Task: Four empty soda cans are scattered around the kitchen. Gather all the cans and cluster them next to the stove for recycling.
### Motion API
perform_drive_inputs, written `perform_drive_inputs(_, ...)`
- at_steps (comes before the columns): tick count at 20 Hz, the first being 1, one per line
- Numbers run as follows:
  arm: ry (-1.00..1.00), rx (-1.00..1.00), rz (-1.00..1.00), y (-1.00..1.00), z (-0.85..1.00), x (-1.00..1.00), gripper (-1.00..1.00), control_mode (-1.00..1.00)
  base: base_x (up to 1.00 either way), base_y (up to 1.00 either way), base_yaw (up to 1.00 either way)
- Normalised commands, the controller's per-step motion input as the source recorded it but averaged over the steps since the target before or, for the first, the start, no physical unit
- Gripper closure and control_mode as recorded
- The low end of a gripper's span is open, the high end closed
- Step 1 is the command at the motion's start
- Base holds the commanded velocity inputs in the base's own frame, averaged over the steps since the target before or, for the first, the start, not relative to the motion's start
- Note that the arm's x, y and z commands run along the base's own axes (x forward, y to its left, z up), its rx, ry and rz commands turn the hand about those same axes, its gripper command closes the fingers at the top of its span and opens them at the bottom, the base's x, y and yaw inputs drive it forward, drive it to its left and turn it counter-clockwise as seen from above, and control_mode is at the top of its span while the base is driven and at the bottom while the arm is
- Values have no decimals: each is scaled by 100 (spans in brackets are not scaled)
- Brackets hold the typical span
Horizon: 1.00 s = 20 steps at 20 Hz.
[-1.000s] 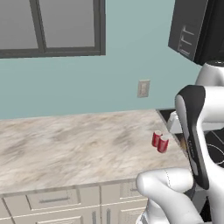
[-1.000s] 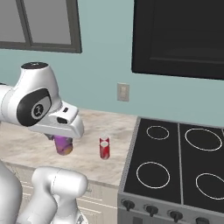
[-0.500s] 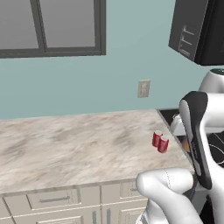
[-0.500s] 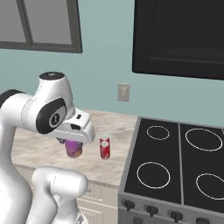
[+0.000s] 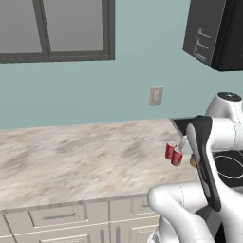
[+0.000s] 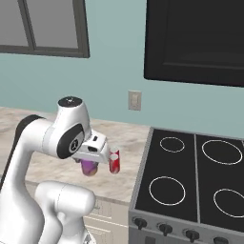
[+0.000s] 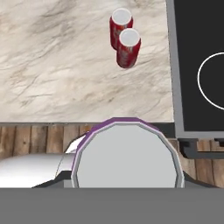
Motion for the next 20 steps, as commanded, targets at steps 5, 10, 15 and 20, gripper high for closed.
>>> perform_drive_inputs(5,0,0,0,0,-49,40,100,-100,0,0,0)
perform_drive_inputs(10,0,0,0,-1,-39,39,100,-100,0,0,0)
perform_drive_inputs(15,0,0,0,-11,-32,24,100,-100,0,0,0)
perform_drive_inputs(20,0,2,0,-18,-23,9,100,-100,0,0,0)
